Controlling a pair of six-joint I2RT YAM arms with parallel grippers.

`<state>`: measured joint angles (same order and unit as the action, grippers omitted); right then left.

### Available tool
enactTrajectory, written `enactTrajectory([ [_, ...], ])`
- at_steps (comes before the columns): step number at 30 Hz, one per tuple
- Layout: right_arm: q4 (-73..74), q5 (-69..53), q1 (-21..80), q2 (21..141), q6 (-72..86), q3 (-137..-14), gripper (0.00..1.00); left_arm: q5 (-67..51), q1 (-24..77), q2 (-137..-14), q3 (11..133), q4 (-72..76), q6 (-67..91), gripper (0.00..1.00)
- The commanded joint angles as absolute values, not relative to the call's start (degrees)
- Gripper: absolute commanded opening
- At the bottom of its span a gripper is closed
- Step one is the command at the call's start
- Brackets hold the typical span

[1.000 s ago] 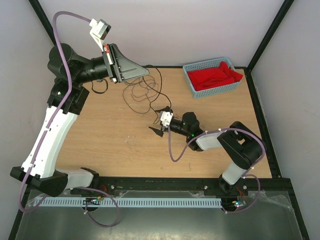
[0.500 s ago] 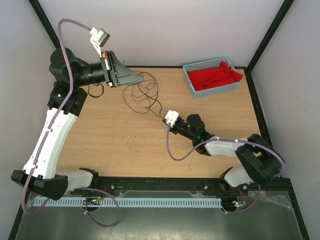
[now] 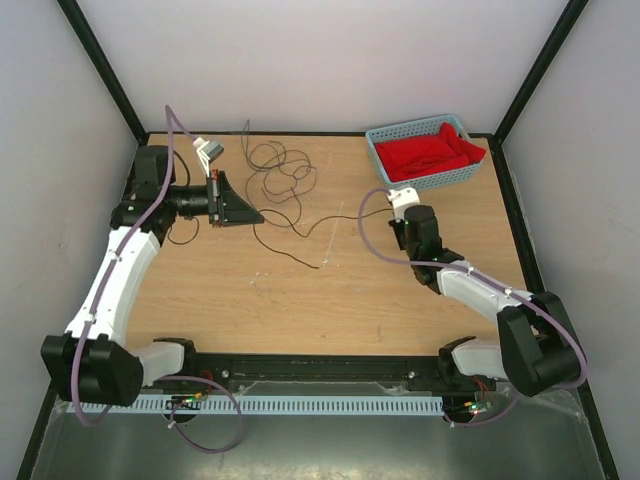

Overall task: Zip-tie the wires
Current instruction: Place the cable at the center of the board.

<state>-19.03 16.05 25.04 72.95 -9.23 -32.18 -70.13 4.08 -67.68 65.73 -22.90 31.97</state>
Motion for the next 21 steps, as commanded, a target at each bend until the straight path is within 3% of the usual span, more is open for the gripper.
enactTrajectory([
  [1, -12.8, 23.6, 20.0, 72.3, -5.6, -33.7, 0.00, -72.4, 3.2, -72.2, 62.6, -25.2, 21.9, 0.00],
  [4, -12.0, 27.8, 15.9, 72.3, -5.6, -34.7, 0.00, -68.8, 4.1, -77.7, 63.6, -32.2, 14.3, 0.00],
  [9, -12.2, 28.5, 12.2, 71.0, -5.3, -34.4, 0.00, -45.3, 12.2, -87.2, 73.2, -53.9, -2.2, 0.00],
  [12, -12.4, 29.0, 12.2, 71.7, -5.7, -34.0, 0.00, -38.7, 14.9, -89.2, 74.5, -55.2, -3.6, 0.00],
  [21, -13.9, 33.4, 12.2, 74.6, -5.6, -32.1, 0.00, 0.3, 23.3, -91.8, 73.6, -59.5, -8.5, 0.00],
])
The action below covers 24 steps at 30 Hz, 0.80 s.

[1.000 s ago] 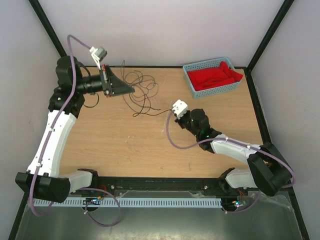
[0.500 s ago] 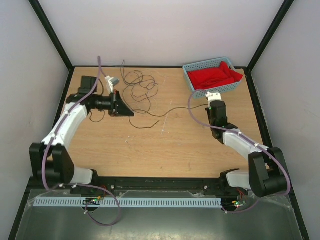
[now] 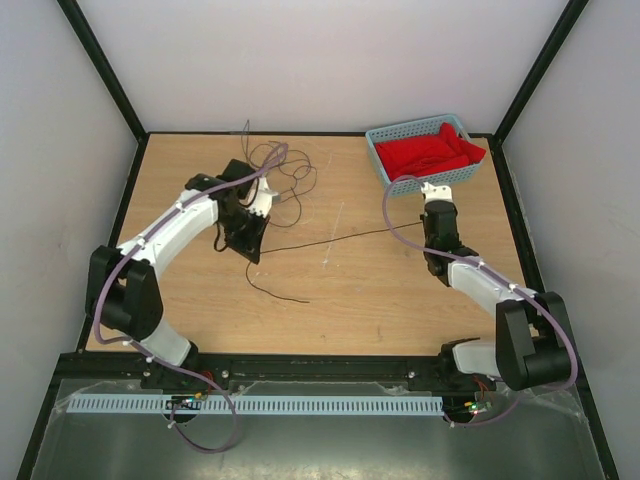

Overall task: Zip-tie the wires
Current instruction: Place the cable at the center of the board.

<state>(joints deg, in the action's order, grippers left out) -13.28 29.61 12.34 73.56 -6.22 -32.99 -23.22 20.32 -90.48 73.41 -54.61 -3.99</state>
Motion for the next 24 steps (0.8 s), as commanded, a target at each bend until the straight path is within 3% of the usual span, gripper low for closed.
enactTrajectory([
  [1, -13.8, 32.9, 12.2, 74.7, -5.5, -32.2, 0.00, 8.3, 24.8, -92.2, 73.3, -59.8, -9.2, 0.00],
  [4, -12.7, 29.9, 12.3, 74.2, -4.6, -32.6, 0.00, 21.4, 28.5, -94.7, 74.1, -60.9, -10.1, 0.00],
  [10, -11.5, 25.6, 12.4, 73.8, -1.3, -31.3, 0.00, 36.3, 33.3, -101.0, 77.0, -60.9, -12.5, 0.00],
  [21, -12.6, 26.5, 12.4, 79.6, 0.4, -30.8, 0.00, 37.0, 33.8, -109.8, 81.1, -60.6, -11.9, 0.00],
  [24, -12.0, 26.5, 12.4, 81.4, 1.1, -31.4, 0.00, 35.5, 34.3, -111.2, 82.1, -60.6, -12.0, 0.06],
])
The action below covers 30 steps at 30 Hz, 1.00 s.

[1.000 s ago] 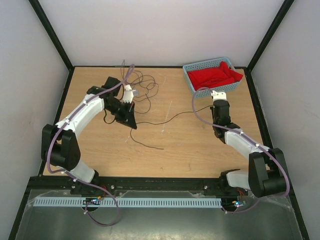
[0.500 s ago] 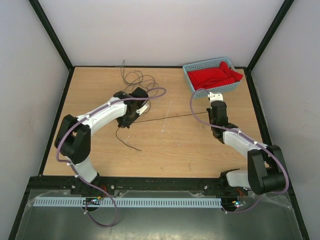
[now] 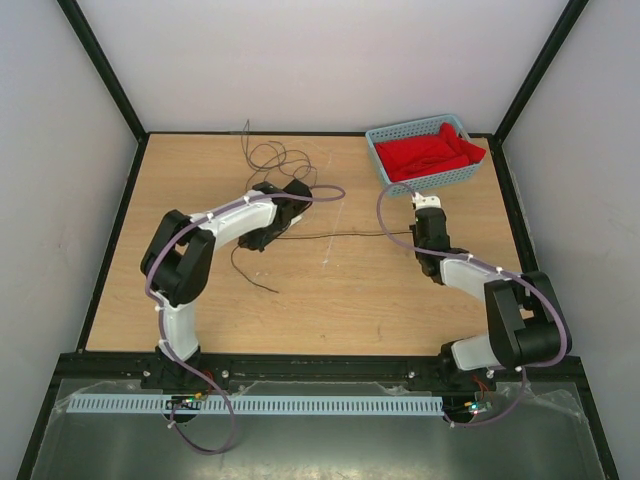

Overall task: Zip-tie the wires
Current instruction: Place the cable at the center of the board.

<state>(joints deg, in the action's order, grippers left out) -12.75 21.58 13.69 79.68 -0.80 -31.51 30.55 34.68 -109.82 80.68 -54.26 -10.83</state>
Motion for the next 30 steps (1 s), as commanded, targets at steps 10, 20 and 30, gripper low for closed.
enactTrajectory([
  [10, -10.8, 27.3, 12.4, 79.1, 2.0, -31.2, 0.49, 25.1, 34.5, -115.0, 86.1, -60.6, -10.5, 0.17],
  [20, -6.5, 22.8, 12.4, 74.2, 2.2, -34.4, 0.76, 22.0, 31.4, -103.5, 86.1, -60.6, -6.7, 0.58],
  [30, -2.6, 15.3, 12.4, 73.2, 3.4, -34.7, 0.87, -2.9, 28.4, -90.6, 76.6, -60.6, -2.1, 0.78],
])
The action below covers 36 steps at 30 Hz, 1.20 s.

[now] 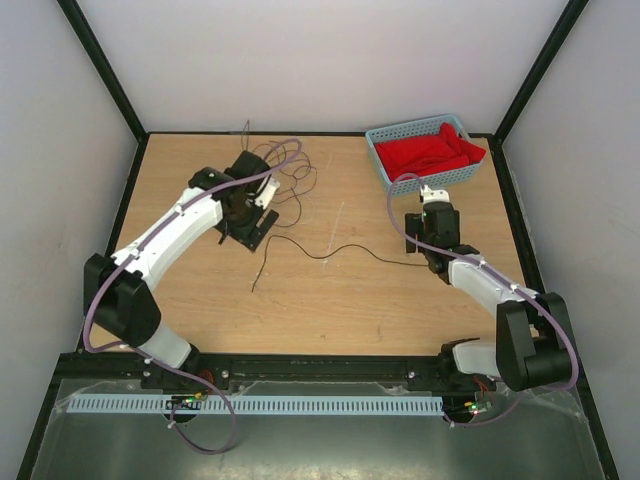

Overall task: Zip-tie the wires
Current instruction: Place the cable at the center of the board.

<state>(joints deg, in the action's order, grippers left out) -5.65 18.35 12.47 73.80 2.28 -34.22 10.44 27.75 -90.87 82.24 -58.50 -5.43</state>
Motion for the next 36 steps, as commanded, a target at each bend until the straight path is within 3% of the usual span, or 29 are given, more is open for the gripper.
enactTrajectory([
  [1, -1.7, 14.5, 12.4, 73.5, 3.7, -35.2, 0.88, -4.0, 28.6, -90.9, 75.2, -60.6, -1.1, 0.78],
  [15, 2.8, 8.5, 12.3, 68.3, 4.9, -40.5, 0.97, -2.5, 31.4, -98.4, 71.0, -58.8, 3.0, 0.74],
  [20, 5.2, 10.9, 12.4, 63.7, 4.3, -43.6, 0.99, -2.8, 31.9, -103.3, 70.5, -56.5, 3.4, 0.55],
  [30, 6.8, 16.3, 12.4, 56.5, 2.9, -46.4, 0.99, -2.1, 31.7, -106.3, 69.8, -55.0, 2.5, 0.03],
  [36, 6.5, 22.1, 12.0, 60.1, 1.3, -46.2, 0.99, -1.6, 29.7, -100.0, 68.4, -56.3, 0.5, 0.00],
])
